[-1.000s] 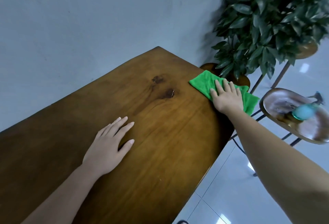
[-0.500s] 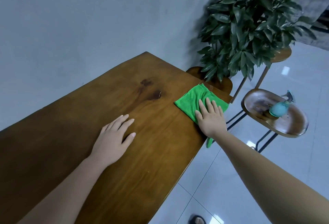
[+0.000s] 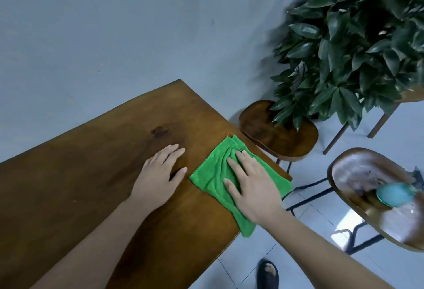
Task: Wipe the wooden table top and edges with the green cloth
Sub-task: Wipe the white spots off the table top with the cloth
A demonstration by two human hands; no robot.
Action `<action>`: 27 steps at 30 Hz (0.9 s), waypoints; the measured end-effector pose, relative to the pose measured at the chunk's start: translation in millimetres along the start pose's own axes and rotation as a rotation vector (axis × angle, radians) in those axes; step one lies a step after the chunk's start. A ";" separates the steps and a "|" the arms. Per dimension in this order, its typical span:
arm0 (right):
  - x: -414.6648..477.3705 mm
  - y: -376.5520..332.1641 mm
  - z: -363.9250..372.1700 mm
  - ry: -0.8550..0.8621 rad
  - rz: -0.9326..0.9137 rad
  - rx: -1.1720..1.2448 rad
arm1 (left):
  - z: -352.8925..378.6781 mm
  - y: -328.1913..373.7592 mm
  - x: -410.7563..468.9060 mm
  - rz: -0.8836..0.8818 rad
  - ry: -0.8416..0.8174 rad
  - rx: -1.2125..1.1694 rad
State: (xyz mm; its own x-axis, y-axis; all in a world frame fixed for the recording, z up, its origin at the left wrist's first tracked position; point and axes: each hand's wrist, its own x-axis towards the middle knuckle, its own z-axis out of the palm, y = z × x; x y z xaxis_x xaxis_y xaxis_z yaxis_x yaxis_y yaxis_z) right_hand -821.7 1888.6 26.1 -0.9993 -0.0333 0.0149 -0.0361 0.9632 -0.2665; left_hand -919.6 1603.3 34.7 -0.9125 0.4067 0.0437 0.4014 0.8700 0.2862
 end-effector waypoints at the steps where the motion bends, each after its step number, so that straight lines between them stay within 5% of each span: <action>1: 6.7 7.3 -1.0 -0.011 -0.024 0.003 | 1.9 9.6 10.8 -0.030 0.006 0.002; 12: 127.8 60.3 -7.6 -0.122 -0.212 0.100 | 21.1 46.1 106.1 -0.304 0.067 0.048; 27: 382.5 -25.4 20.2 -0.249 -0.129 0.380 | 22.4 31.2 139.1 -0.406 0.079 0.100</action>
State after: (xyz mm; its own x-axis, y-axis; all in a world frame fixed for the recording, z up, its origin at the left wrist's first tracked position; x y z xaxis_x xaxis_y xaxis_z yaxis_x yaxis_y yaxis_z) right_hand -1203.2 1846.0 19.1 -0.9558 -0.2537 -0.1487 -0.1125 0.7827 -0.6122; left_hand -1032.2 1693.3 28.2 -0.9998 0.0059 0.0203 0.0099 0.9795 0.2011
